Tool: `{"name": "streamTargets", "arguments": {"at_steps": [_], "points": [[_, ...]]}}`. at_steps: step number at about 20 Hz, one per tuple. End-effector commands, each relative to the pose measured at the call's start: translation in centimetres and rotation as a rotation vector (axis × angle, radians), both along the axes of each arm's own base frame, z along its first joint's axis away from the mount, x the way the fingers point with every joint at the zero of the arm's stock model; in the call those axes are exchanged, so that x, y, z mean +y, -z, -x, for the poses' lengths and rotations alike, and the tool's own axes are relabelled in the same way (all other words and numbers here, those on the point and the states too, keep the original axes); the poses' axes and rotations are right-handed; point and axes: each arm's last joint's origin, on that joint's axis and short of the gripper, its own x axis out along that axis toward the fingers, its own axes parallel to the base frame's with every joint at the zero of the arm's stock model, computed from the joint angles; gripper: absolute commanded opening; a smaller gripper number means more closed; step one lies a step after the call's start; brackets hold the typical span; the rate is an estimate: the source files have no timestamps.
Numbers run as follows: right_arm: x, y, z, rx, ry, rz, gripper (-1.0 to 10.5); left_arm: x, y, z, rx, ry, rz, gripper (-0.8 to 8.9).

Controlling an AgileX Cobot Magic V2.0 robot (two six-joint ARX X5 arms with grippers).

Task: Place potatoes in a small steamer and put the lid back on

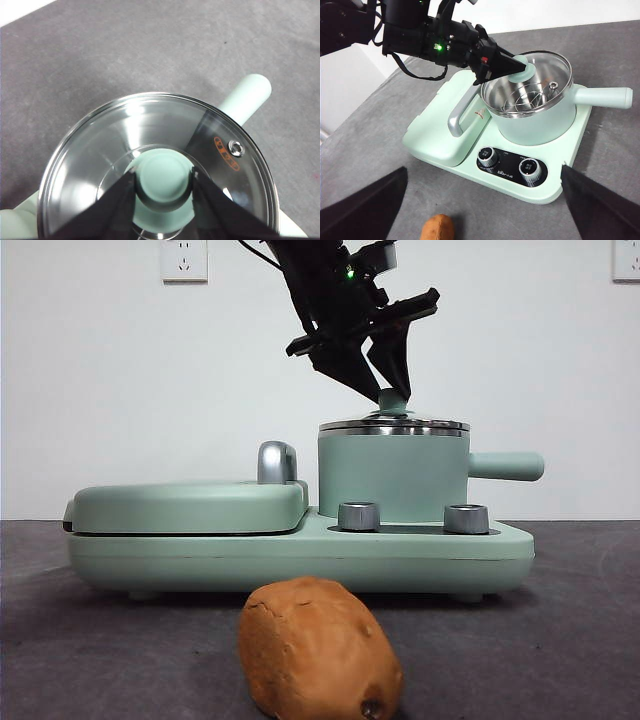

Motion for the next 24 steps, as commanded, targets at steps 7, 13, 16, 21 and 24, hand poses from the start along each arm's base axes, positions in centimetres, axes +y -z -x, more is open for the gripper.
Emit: {"name": "streamTargets", "arguments": {"at_steps": [7, 13, 16, 21, 24], "points": [[0.0, -0.5, 0.1, -0.011, -0.001, -0.006, 4.9, -0.9, -0.8, -0.3, -0.039, 0.019, 0.030, 0.14], [0.0, -0.5, 0.1, -0.005, 0.002, -0.014, 4.9, 1.0, -5.4, 0.8, -0.088, -0.001, 0.071, 0.14], [0.0, -0.5, 0.1, -0.005, 0.002, -0.014, 4.9, 2.9, -7.4, 2.3, -0.076, -0.040, 0.024, 0.14], [0.1, -0.4, -0.1, 0.027, 0.000, -0.037, 4.9, 6.7, -10.9, 4.4, -0.091, -0.089, -0.001, 0.14], [0.9, -0.1, -0.8, 0.085, -0.042, -0.053, 4.9, 9.3, -12.8, 5.2, -0.116, -0.133, 0.012, 0.14]]}}
